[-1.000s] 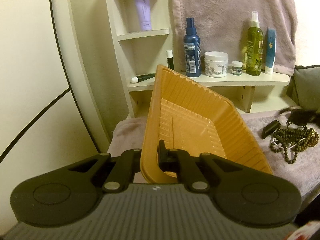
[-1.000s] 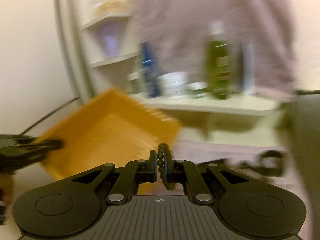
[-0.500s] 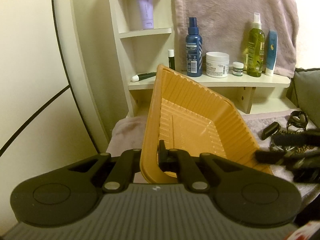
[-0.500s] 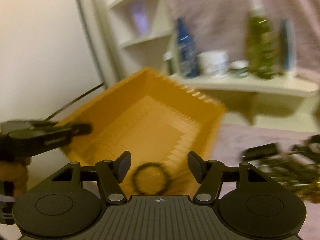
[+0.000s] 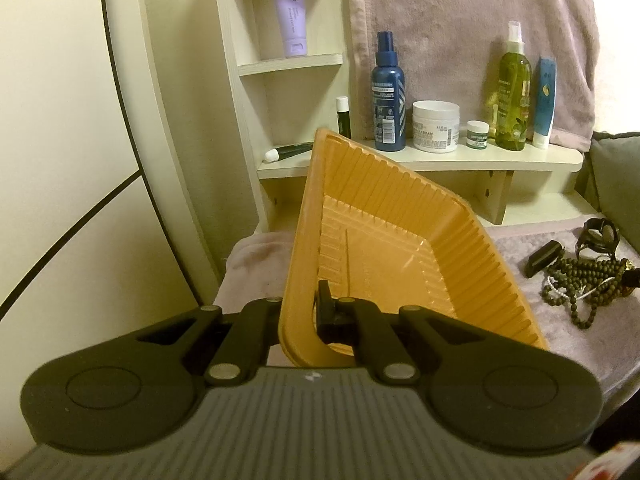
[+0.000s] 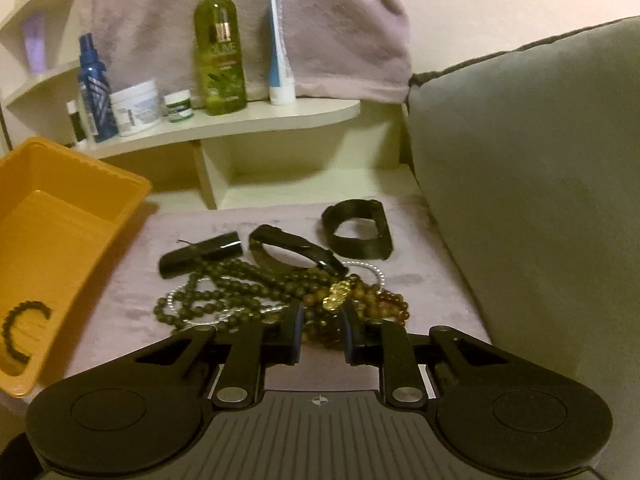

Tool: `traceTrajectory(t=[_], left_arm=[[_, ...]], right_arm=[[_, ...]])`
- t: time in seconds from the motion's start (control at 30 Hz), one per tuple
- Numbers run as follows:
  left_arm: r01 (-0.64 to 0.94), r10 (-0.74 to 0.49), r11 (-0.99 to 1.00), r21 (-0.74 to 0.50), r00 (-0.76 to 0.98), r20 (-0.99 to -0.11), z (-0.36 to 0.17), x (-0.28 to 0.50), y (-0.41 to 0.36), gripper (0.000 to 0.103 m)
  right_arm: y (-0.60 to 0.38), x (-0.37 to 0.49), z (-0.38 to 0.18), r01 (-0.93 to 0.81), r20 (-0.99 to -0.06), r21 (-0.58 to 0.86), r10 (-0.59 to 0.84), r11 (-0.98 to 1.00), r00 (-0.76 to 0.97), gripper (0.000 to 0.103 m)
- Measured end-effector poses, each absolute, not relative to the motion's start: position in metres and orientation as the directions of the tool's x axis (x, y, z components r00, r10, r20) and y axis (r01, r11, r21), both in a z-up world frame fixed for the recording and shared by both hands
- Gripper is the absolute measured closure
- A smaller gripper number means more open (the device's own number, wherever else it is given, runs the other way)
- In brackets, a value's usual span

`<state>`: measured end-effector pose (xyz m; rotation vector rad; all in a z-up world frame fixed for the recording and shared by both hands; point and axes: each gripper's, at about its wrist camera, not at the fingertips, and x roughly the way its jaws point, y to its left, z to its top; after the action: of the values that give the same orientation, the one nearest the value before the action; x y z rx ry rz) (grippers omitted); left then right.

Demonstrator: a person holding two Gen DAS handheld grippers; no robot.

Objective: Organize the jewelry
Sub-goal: 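Drop a dark bead bracelet into the tray with right gripper while left holds tray, then drop a brown bead strand into the tray with right gripper while left holds tray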

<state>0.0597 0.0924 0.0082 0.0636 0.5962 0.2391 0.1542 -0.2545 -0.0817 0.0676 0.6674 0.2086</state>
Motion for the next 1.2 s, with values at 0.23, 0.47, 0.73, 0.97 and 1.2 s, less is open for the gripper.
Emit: traceTrajectory(t=[0.23, 0.47, 0.73, 0.97, 1.2], left_arm=[[-0.203, 0.244, 0.97, 0.135, 0.798, -0.55, 0.009, 0.061, 0.092, 0.099], [-0.203, 0.243, 0.97, 0.134, 0.799, -0.55, 0.009, 0.061, 0.092, 0.099], [-0.203, 0.238, 0.971, 0.125, 0.803, -0.547, 0.009, 0.061, 0.092, 0.099], [-0.202, 0.233, 0.972, 0.117, 0.804, -0.547, 0.008, 0.059, 0.093, 0.099], [-0.205, 0.237, 0.971, 0.12, 0.803, -0.547, 0.008, 0.06, 0.093, 0.099]], right_arm=[[-0.252, 0.16, -0.086, -0.157, -0.619, 0.127, 0.202, 0.979, 0.759, 0.086], [-0.258, 0.15, -0.077, -0.144, -0.597, 0.12, 0.188, 0.982, 0.78, 0.103], [-0.268, 0.138, -0.05, -0.137, -0.541, 0.104, 0.171, 0.985, 0.824, 0.103], [-0.258, 0.145, -0.07, -0.154, -0.595, 0.087, 0.175, 0.984, 0.784, 0.1], [-0.256, 0.157, -0.083, -0.136, -0.616, 0.096, 0.166, 0.986, 0.77, 0.069]])
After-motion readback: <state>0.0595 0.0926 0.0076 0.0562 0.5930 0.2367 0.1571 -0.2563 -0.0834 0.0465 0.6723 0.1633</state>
